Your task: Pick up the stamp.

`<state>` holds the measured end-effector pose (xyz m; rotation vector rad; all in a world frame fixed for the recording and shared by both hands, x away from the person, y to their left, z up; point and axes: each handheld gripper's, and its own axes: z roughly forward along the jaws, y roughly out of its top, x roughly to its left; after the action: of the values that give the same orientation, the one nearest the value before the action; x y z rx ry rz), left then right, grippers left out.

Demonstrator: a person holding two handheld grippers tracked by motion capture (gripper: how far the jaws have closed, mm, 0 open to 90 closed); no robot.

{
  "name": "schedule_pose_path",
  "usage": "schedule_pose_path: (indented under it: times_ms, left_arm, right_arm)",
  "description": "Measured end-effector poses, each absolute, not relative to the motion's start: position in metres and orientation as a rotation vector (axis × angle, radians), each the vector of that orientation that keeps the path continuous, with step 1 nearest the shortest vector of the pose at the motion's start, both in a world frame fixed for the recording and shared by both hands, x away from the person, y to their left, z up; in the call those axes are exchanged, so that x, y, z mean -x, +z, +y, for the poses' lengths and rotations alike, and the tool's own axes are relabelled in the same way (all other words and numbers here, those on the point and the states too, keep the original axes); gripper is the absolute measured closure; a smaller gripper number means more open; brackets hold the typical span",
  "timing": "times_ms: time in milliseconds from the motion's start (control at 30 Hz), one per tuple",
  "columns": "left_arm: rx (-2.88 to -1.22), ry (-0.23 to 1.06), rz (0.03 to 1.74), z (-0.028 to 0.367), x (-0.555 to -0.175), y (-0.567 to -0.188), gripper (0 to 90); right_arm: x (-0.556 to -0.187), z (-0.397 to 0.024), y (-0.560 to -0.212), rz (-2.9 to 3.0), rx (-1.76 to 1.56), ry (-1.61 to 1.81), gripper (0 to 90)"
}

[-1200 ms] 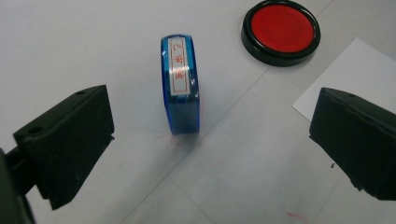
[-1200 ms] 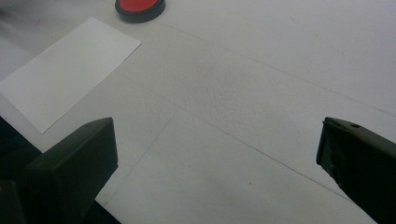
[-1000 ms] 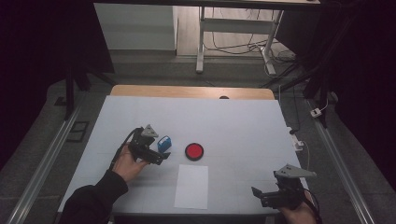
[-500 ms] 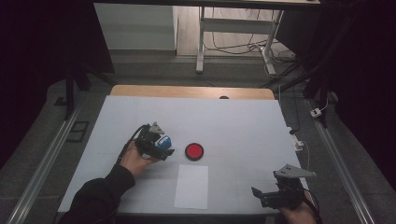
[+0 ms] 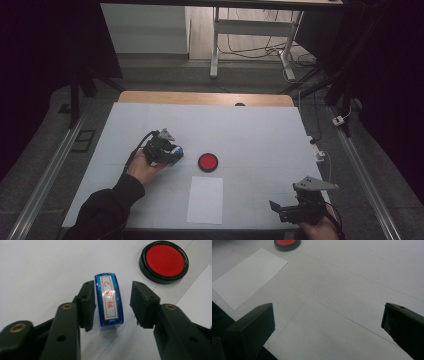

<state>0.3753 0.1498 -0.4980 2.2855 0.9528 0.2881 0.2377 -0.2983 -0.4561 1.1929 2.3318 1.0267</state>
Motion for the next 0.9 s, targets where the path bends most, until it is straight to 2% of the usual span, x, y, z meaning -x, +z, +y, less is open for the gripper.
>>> schedule_pose_path:
  times_ms: [233, 900]
  left_arm:
    - [-2.288, 0.301, 0.973, 0.151, -0.376, -0.497, 69.2]
    - [-2.28, 0.295, 0.929, 0.149, -0.366, -0.483, 70.4]
  right_arm:
    - [-0.238, -0.298, -0.456, 2.334, -1.191, 1.023, 0.0]
    - [-0.237, -0.298, -0.456, 2.332, -1.183, 1.025, 0.0]
